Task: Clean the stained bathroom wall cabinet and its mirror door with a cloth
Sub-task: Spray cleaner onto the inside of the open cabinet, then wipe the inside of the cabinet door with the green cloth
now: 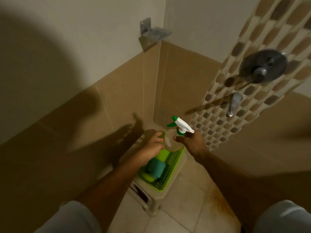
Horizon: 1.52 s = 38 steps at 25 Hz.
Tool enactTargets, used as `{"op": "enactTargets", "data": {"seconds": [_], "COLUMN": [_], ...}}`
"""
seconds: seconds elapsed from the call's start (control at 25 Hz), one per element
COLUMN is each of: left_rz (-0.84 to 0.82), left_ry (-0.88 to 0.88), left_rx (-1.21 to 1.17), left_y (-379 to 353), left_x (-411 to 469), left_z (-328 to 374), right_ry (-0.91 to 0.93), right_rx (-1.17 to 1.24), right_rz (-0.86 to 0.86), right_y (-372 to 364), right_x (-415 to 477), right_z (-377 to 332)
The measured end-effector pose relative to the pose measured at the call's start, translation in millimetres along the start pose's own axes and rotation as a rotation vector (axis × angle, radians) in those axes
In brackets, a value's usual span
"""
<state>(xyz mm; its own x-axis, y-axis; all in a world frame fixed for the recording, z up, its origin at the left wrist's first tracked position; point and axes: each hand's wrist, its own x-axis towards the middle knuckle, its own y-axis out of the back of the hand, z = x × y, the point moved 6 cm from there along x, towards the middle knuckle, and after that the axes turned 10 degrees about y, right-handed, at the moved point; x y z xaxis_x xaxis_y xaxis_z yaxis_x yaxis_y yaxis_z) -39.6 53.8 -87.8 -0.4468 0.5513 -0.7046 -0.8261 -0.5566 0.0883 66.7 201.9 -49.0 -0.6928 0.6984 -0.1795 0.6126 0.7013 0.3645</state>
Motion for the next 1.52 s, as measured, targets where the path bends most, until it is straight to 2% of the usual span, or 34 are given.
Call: {"op": "enactTargets", "data": {"seconds": [0.12,0.32,0.48,0.6,0.68,0.76,0.84,0.92,1.08,1.24,1.36,1.52], "left_rz": [-0.039,-0.081,-0.150,-0.138,-0.112,-0.092,-0.110,-0.152,-0.176,-0.128,-0.107,-0.139], "left_ry": [0.054,0.110,0.115,0.124,0.128,0.129,0.178,0.261,0.310,0.362,0.326,0.355], "left_rx": [-0.057,-0.045,-0.008,-0.018,-0.045,-0.022,0.013,0.028,0.047,0.049,0.067,0.151], "left_y": [12.5,12.2,5.5,10.7,18.0,25.0,29.7,27.4,16.7,9.9,4.3,-7.1], "left_x": [60.9,121.6,128.4,116.7,107.6,92.2,75.8,50.3,32.0,56.6,80.0,79.2], "left_z": [-42.0,-75.5,-82.8,-85.2,-86.0,-86.0,-89.5,-90.5,-87.9,-105.9,-124.1,-125.2], "right_ry": [-0.045,-0.082,-0.113,-0.119,-0.150,-0.144,-0.065,0.028,0.105,0.096,0.095,0.173], "right_rx": [-0.005,-0.008,0.044,0.087,0.054,-0.082,-0.318,-0.543,-0.720,-1.044,-1.175,-1.146], "right_rz": [0.006,0.030,0.051,0.099,0.174,0.210,0.113,-0.085,-0.470,-0.677,-0.758,-0.751], "right_y": [-35.0,-59.1,-60.2,-51.6,-43.1,-39.3,-50.8,-80.1,-140.4,-165.2,-174.2,-176.4], "right_x": [29.0,53.6,53.3,43.2,28.0,6.1,-22.0,-50.3,-69.8,-63.3,-60.7,-58.2], "right_z": [54.9,107.3,129.2,120.4,112.1,111.0,106.4,100.4,108.5,141.6,154.7,154.7]}}
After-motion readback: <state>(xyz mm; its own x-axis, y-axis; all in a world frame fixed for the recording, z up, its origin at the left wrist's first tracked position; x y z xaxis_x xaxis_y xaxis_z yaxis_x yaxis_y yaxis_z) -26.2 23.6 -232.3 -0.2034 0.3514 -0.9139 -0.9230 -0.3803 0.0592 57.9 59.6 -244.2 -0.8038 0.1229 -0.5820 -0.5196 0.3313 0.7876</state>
